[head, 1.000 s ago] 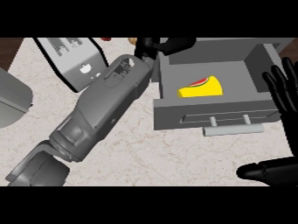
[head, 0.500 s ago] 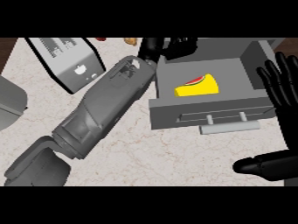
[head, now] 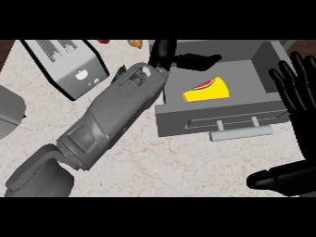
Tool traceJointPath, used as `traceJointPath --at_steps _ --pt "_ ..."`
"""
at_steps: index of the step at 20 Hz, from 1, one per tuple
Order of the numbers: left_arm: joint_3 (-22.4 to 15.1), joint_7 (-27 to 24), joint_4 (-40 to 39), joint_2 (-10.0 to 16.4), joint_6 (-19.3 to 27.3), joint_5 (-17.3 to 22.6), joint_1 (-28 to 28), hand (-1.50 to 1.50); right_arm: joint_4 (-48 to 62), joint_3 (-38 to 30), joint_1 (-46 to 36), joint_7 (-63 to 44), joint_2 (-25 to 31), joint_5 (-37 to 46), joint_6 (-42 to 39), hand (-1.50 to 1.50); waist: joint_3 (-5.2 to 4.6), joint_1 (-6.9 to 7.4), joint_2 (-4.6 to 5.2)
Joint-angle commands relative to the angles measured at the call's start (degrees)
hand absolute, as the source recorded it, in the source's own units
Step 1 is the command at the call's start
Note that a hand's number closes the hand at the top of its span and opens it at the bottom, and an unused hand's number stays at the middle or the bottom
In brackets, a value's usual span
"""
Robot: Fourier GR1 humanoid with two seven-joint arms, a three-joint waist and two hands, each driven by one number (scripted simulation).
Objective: Pick up the cup, place it into the drawer and close the drawer
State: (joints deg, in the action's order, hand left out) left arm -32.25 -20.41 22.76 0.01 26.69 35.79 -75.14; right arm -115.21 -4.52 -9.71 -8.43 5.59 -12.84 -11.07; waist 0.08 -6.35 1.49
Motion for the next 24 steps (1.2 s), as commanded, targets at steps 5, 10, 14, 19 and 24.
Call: traceJointPath --at_steps 5,10,14,19,24 --pt "1.8 -7.3 5.7 0.0 -2.1 7.3 1.9 -1.5 -0.6 -2.3 -0.7 -2.9 0.2 -6.0 -0.3 -1.5 -0.05 1.91 -0.57" --pt "6.3 -6.6 8.1 0.2 -6.1 8.5 1.5 -1.5 -1.6 -3.5 2.7 -0.6 1.0 -6.8 -2.1 -1.5 -0.07 5.55 -1.48" --pt "7.3 -4.5 11.7 4.2 -5.9 7.9 4.5 -1.5 -0.4 -5.7 4.7 0.8 6.1 -7.9 -8.5 1.5 -0.06 6.55 -1.73" --pt "9.3 -4.6 19.6 6.5 -3.9 9.2 11.3 -1.5 -6.8 0.1 9.7 0.7 7.4 1.6 -10.6 1.5 -0.11 7.4 -2.16" --pt "9.7 0.6 30.8 14.2 -4.0 9.9 19.9 -1.5 -5.4 -0.8 5.4 -4.0 11.8 3.1 -11.2 1.5 -0.13 8.82 -2.31"
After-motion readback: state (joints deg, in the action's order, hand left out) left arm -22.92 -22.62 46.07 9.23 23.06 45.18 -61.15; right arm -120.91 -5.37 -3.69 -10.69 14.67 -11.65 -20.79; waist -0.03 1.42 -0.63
